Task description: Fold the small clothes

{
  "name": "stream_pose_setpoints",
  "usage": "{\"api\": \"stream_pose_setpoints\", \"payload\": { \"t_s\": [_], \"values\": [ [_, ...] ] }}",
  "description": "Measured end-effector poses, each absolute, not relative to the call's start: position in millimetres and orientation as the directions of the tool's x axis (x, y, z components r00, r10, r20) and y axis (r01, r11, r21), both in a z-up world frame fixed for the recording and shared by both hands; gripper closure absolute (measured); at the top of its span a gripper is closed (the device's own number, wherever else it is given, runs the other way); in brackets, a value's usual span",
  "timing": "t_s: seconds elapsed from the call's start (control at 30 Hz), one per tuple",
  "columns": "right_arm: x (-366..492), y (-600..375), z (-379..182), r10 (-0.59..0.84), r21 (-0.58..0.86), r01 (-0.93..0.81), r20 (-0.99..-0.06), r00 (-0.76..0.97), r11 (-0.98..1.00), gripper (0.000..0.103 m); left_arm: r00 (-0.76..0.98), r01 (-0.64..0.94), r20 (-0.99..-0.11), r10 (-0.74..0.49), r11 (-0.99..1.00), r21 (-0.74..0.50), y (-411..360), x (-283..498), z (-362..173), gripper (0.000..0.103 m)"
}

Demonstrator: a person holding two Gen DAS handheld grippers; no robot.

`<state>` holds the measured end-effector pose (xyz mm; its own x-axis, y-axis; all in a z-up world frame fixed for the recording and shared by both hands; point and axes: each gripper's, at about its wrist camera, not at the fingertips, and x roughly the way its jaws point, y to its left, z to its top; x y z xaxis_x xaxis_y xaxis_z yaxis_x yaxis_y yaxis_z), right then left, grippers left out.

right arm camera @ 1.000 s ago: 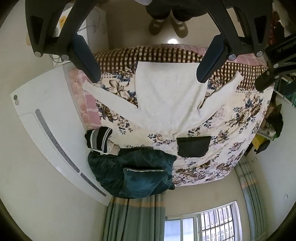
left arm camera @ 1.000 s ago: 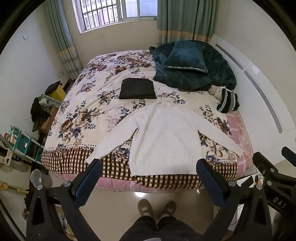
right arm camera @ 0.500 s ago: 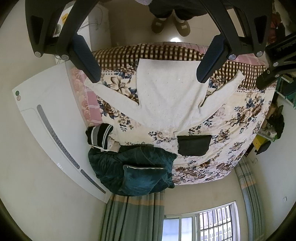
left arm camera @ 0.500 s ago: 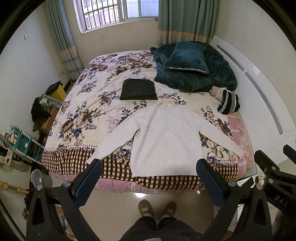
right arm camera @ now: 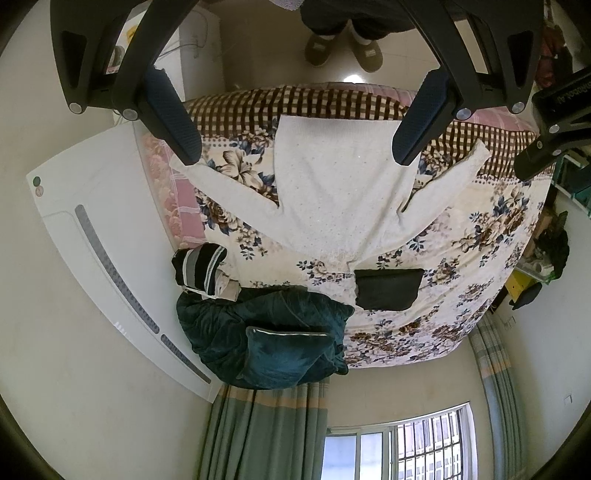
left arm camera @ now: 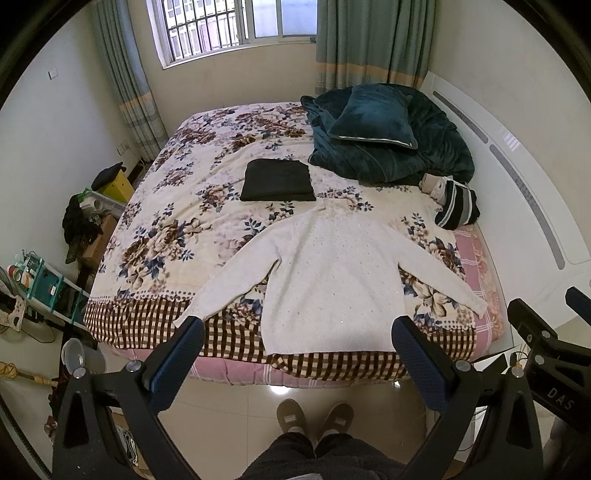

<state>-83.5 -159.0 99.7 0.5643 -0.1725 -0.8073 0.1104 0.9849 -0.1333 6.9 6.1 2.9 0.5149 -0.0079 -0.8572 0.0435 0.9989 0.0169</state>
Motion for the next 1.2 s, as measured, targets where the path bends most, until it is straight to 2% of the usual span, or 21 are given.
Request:
{"api": "stream_pose_setpoints", "payload": {
  "t_s": [1.2],
  "values": [
    [-76.1, -158.8, 105.1, -0.176, -0.141, 0.106, -0.804, 0.569, 0.984, 0.000, 0.521, 0.043, -0.854, -0.012, 0.999, 0.012, 9.3, 15.9, 14.5, 0.000]
  ]
}}
